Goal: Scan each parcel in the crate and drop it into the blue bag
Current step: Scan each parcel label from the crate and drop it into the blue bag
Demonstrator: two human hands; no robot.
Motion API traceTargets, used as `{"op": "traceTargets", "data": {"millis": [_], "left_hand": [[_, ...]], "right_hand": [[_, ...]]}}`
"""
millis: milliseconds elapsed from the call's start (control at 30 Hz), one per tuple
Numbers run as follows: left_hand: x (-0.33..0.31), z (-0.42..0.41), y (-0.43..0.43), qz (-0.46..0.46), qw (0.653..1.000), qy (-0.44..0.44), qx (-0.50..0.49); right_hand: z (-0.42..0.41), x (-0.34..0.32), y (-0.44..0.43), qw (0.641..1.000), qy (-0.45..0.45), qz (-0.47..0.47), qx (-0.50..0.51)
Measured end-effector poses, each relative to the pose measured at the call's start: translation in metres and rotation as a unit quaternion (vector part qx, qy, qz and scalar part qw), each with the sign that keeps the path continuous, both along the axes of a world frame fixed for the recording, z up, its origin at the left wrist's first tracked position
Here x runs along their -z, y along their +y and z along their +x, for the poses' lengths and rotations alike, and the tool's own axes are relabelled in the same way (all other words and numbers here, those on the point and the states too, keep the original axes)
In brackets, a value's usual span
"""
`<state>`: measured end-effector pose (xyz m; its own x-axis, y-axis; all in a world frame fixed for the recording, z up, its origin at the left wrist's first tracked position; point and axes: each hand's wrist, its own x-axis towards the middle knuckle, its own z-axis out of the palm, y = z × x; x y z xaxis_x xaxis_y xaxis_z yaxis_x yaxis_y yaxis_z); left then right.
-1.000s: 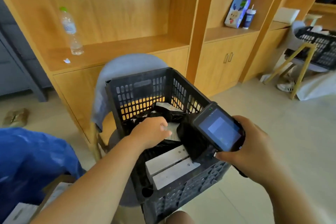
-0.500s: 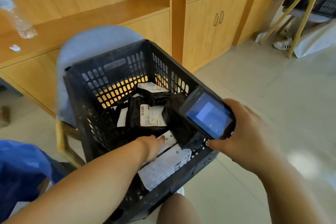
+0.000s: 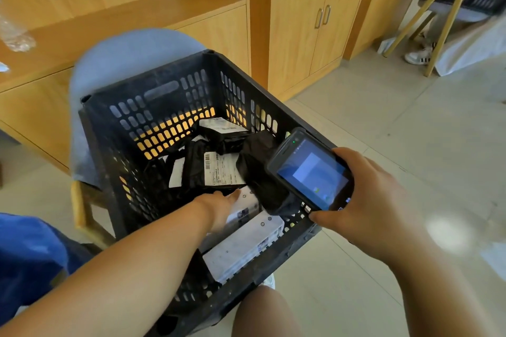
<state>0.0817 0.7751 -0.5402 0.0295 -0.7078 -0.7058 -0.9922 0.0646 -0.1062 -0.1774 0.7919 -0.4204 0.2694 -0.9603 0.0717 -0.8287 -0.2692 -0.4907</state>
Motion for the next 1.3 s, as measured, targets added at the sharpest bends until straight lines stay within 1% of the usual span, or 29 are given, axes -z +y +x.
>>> {"op": "traceTargets", "data": {"millis": [133,233,333,400,467,567,633,700,767,833,933,1000,1067,1167,1233,1300], "left_hand": [[-0.028,0.003,-0.007,-0.063,0.997,-0.018,-0.05],[-0.055,0.008,-0.003,-0.108,0.992,-0.036,-0.054],[-0.086,0.02,0.011,-0.167,0.984,-0.026,-0.048],[-0.109,0.028,0.025,-0.221,0.974,-0.002,-0.059],[-0.13,0.034,0.044,-0.295,0.951,0.046,-0.082],[-0.154,0.044,0.077,-0.421,0.894,0.12,-0.098],[-0.165,0.053,0.101,-0.493,0.855,0.137,-0.088],[-0.17,0.061,0.124,-0.537,0.83,0.137,-0.065],[-0.168,0.068,0.146,-0.558,0.821,0.117,-0.037],[-0.161,0.072,0.166,-0.559,0.823,0.1,-0.015],[-0.147,0.073,0.184,-0.549,0.829,0.108,0.017],[-0.141,0.072,0.189,-0.555,0.824,0.108,0.045],[-0.136,0.072,0.193,-0.558,0.822,0.101,0.053],[-0.129,0.071,0.196,-0.56,0.821,0.108,0.027],[-0.127,0.072,0.196,-0.573,0.809,0.132,-0.006],[-0.123,0.075,0.193,-0.587,0.788,0.175,-0.061]], "right_hand": [[-0.004,-0.006,0.002,1.0,-0.003,-0.003,0.011],[-0.004,-0.012,0.005,1.0,-0.012,-0.019,0.015],[-0.002,-0.018,0.011,0.999,-0.026,-0.023,0.014],[0.001,-0.022,0.017,0.999,-0.047,-0.026,0.01],[0.004,-0.025,0.024,0.997,-0.073,-0.035,0.006],[0.01,-0.032,0.037,0.993,-0.112,-0.046,0.005],[0.015,-0.037,0.046,0.99,-0.131,-0.056,0.003],[0.021,-0.043,0.056,0.987,-0.148,-0.061,-0.001],[0.027,-0.046,0.065,0.985,-0.158,-0.063,-0.01],[0.034,-0.048,0.073,0.985,-0.157,-0.063,-0.023],[0.043,-0.048,0.084,0.985,-0.153,-0.066,-0.038],[0.047,-0.047,0.09,0.985,-0.153,-0.069,-0.046],[0.05,-0.045,0.094,0.984,-0.15,-0.077,-0.053],[0.049,-0.045,0.097,0.984,-0.146,-0.084,-0.056],[0.048,-0.046,0.098,0.985,-0.144,-0.079,-0.053],[0.048,-0.047,0.098,0.985,-0.143,-0.079,-0.053]]}}
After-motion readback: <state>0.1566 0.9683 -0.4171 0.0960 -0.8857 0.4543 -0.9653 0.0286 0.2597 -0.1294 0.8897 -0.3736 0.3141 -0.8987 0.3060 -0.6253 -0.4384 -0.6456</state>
